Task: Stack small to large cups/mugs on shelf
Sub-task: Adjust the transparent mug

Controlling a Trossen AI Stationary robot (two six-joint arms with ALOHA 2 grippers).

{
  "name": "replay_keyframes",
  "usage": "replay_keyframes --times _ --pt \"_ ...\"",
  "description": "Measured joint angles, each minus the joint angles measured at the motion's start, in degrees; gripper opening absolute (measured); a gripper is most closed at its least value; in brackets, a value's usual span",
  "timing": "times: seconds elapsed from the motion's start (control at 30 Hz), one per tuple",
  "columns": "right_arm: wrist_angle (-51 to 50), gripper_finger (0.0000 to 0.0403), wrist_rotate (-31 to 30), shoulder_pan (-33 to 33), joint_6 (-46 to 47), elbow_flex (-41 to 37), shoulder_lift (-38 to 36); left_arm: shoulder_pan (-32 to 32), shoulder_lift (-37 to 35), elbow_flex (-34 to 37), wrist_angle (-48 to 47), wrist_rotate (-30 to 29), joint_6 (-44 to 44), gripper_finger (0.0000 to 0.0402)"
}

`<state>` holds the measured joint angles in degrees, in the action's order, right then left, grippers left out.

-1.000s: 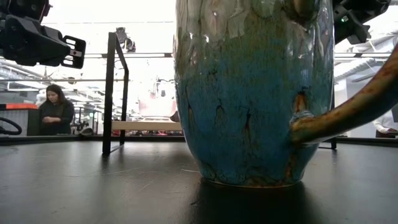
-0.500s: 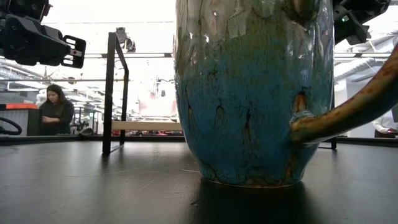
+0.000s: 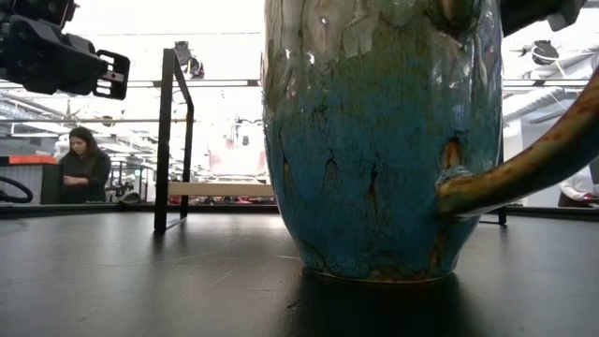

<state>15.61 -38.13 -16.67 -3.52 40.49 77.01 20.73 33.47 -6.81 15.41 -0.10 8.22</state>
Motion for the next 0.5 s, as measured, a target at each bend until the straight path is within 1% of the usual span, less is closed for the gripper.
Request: replay_keyframes --times 0.1,0.27,0.4,0.5 --pt "0.6 0.0 5.8 -0.3 -0.4 0.0 -1.0 0.0 0.0 0.0 0.8 0.0 0.3 0.0019" --pt "5.5 0.0 18.5 -0.3 -0.7 0.0 -0.8 0.0 0.0 0.0 1.4 0.0 0.5 0.0019" --pt "9.2 0.0 21.6 -0.2 -0.9 0.1 0.8 0.0 0.0 0.0 1.3 -0.8 0.4 0.0019" --pt "9.0 0.0 21.9 -0.2 -1.0 1.3 2.9 0.0 0.0 0.0 1.6 -1.3 0.3 0.0019"
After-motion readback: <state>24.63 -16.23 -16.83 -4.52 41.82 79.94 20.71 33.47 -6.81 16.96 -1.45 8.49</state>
